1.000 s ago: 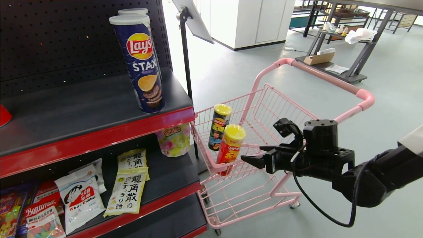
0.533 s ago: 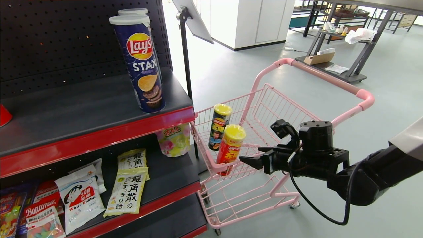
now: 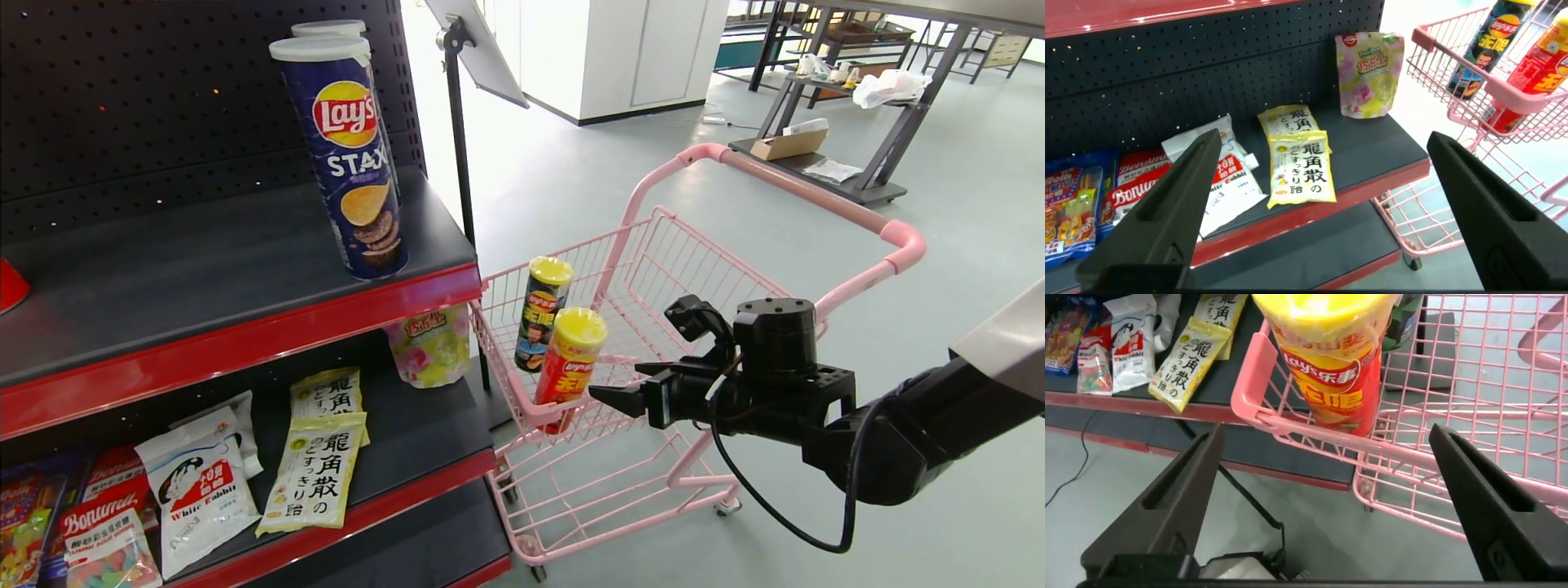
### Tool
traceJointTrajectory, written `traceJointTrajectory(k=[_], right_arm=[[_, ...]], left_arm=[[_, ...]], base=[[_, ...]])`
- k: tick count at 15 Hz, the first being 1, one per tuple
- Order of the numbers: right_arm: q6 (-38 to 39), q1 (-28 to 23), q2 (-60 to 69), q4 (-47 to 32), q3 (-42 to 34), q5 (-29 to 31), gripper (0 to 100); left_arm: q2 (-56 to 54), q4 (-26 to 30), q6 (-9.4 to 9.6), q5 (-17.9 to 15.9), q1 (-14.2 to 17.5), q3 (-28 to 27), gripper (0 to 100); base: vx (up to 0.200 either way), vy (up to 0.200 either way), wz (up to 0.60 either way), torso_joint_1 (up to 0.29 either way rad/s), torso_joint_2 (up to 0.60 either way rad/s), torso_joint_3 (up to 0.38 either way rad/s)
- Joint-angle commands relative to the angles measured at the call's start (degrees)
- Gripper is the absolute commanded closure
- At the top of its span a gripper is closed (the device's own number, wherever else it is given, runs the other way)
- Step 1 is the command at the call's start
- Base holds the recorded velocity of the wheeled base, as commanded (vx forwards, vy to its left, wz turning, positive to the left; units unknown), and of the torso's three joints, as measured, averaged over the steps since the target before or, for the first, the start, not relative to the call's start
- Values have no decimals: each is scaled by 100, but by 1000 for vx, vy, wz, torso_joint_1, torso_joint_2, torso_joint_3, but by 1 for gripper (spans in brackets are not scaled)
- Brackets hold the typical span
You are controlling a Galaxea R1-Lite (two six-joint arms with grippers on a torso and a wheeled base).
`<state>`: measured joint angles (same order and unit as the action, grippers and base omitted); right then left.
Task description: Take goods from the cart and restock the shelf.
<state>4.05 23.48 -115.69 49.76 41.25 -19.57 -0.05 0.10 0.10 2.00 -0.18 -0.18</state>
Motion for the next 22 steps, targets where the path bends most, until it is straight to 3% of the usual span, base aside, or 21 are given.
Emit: traceJointTrajectory(k=[1,6,22], right_arm=[[0,78,-112,-2,137,5,0],[0,324,-490,7,568,49,0],[35,315,-1808,-37,2423,375,0]], left_arm=[[5,-1,-1,2,1,1,0],[5,-1,-1,2,1,1,0],[5,-1,-1,2,1,1,0]], base=[[0,0,0,0,0,0],[0,0,0,0,0,0],[0,0,0,0,0,0]])
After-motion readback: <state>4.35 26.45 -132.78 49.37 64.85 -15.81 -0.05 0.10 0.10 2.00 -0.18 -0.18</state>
